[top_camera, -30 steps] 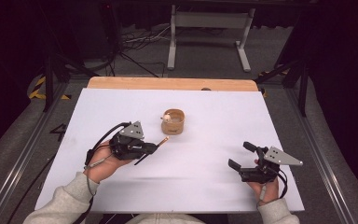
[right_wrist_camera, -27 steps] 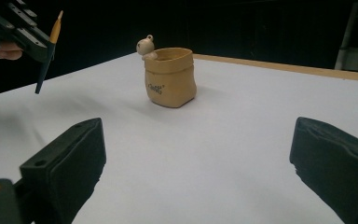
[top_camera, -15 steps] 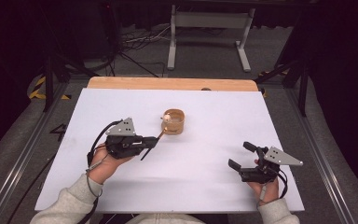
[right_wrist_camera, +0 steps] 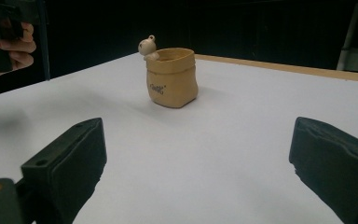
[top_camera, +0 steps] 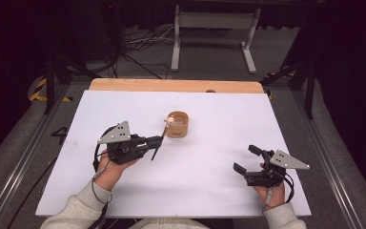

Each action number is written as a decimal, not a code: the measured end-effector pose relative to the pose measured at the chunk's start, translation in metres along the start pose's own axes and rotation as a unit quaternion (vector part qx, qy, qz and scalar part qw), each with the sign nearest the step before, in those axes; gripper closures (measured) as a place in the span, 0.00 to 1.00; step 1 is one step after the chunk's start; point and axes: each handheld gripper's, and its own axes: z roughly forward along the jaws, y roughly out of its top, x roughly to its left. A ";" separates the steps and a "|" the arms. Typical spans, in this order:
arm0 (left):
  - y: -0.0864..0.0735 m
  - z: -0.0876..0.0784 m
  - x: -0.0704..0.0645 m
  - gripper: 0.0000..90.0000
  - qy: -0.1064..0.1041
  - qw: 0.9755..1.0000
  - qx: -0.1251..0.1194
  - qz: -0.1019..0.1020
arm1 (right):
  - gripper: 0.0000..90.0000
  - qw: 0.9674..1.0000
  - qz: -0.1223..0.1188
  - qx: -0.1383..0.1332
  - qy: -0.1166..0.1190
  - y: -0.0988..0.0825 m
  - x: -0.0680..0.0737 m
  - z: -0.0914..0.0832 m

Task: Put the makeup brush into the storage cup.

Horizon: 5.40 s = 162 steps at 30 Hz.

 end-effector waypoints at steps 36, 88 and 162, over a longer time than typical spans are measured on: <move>0.029 0.030 0.025 0.91 0.051 0.995 -0.083 -0.010 | 0.05 1.000 0.003 -0.004 0.002 0.000 -0.001 -0.001; 0.053 0.092 0.057 0.91 0.127 0.986 -0.104 -0.034 | 0.05 1.000 0.006 -0.009 0.010 -0.001 -0.002 -0.002; 0.000 0.112 0.077 0.91 0.139 0.986 -0.070 -0.051 | 0.05 0.999 0.006 -0.016 0.026 0.000 -0.001 -0.002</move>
